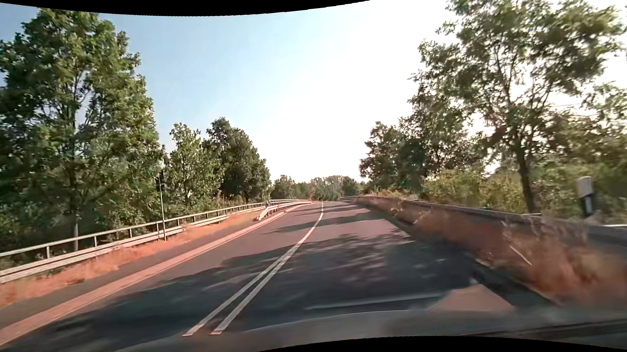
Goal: Follow the waypoints while adhering to traffic rules and regulations
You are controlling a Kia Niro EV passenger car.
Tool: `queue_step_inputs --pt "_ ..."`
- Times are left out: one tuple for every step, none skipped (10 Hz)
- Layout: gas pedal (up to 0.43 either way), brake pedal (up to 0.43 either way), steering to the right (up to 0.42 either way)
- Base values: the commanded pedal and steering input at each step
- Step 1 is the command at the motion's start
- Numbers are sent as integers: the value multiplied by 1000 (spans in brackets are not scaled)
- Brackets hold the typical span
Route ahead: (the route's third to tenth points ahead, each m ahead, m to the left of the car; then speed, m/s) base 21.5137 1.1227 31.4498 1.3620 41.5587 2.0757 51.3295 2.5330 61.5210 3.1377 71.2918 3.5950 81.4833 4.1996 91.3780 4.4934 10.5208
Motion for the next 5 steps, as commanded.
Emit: queue_step_inputs --pt "260 0 -1" --pt "260 0 -1" --pt "260 0 -1" --pt "260 0 -1" --pt "260 0 -1"
